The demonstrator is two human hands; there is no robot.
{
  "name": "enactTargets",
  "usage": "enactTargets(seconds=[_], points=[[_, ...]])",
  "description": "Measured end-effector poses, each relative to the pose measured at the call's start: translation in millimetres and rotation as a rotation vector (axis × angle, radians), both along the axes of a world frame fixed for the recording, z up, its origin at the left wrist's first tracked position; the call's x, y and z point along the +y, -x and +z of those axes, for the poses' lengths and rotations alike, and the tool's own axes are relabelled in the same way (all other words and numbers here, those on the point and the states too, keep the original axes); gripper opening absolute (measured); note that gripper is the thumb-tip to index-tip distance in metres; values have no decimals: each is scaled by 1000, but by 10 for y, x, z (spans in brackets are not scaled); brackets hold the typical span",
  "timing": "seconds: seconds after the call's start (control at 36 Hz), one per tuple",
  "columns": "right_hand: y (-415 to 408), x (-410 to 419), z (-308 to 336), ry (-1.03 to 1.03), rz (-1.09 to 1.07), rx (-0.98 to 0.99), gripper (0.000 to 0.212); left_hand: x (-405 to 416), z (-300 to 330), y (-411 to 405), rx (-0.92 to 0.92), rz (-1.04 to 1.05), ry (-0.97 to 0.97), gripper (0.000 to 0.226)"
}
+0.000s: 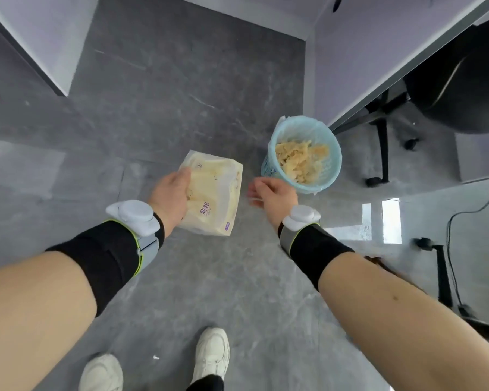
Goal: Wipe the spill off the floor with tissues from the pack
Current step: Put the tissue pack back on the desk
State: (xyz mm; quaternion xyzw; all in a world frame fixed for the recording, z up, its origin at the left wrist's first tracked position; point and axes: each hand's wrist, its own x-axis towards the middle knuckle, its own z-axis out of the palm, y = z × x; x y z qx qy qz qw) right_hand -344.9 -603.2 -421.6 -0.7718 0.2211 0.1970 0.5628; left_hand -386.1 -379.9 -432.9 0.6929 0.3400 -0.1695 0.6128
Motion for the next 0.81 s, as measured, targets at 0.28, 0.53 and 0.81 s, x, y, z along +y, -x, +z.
enactTargets(seconds=[0.28, 0.53, 0.81], points=[[580, 527, 1580, -256, -11, 120, 24, 65, 1617, 34, 27, -11, -71, 48], [747, 593, 3191, -163, 7, 42, 23, -5, 3385, 200, 65, -31, -120, 38], [616, 586, 4531, -72, 85, -74, 32, 104, 4894, 515, -15, -32, -32, 46]])
